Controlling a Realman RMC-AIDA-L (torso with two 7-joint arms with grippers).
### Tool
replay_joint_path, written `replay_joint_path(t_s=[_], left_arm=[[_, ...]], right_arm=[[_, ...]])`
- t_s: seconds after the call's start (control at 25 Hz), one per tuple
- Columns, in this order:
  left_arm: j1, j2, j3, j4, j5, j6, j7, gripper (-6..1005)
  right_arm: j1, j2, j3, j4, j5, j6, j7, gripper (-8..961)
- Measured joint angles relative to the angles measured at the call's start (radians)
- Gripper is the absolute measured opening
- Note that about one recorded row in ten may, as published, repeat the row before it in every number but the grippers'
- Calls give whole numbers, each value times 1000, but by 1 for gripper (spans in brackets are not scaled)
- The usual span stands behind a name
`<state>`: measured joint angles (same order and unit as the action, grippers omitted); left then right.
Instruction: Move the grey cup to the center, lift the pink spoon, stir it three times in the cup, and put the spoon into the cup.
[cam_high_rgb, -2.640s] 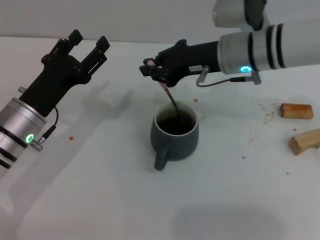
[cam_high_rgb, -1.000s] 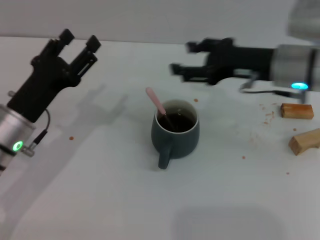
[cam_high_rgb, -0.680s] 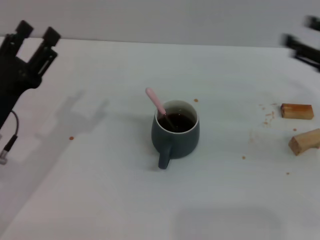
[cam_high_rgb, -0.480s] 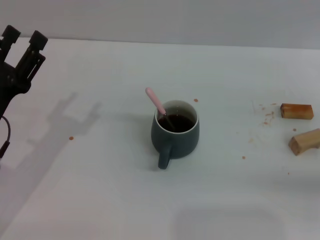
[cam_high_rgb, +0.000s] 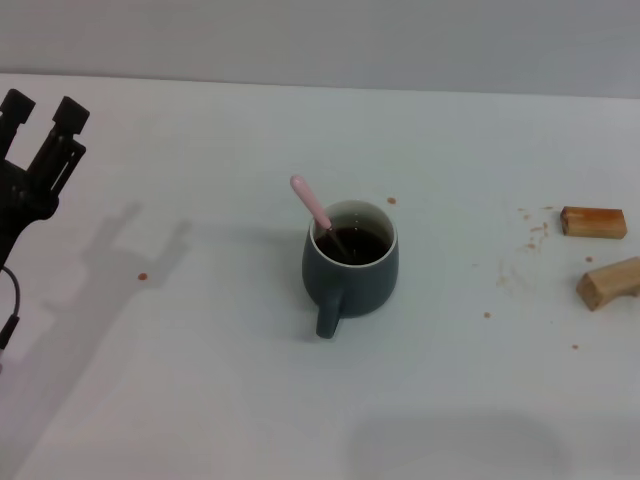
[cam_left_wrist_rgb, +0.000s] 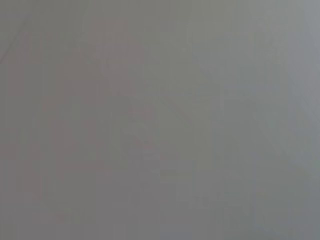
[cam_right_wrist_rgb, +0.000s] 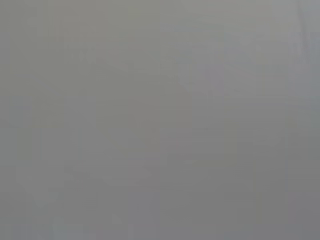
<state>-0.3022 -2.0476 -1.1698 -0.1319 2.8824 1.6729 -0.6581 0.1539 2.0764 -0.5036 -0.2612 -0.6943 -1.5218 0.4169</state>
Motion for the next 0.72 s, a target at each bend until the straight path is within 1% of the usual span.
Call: replay_joint_path(t_s=[0.24, 0.4, 0.44, 0.48, 0.6, 0.72], left_arm=[[4, 9, -66, 0, 0, 1, -2, 783], [8, 14, -109, -1, 0, 0, -5, 783], [8, 14, -118, -1, 0, -1, -3, 783], [8, 9, -137, 0, -1, -5, 0, 783], [9, -2, -157, -2, -1, -7, 2, 783], [13, -7, -154, -10, 0, 6, 3, 783]], right_arm=[[47, 2, 65, 109, 3, -9, -53, 749], [81, 4, 75, 164, 4, -10, -126, 749], [90, 4, 77, 172, 4, -10, -135, 749], [98, 4, 79, 179, 4, -9, -137, 749], [127, 0, 99, 195, 5, 0, -137, 749], [153, 0, 116, 196, 7, 5, -142, 749]])
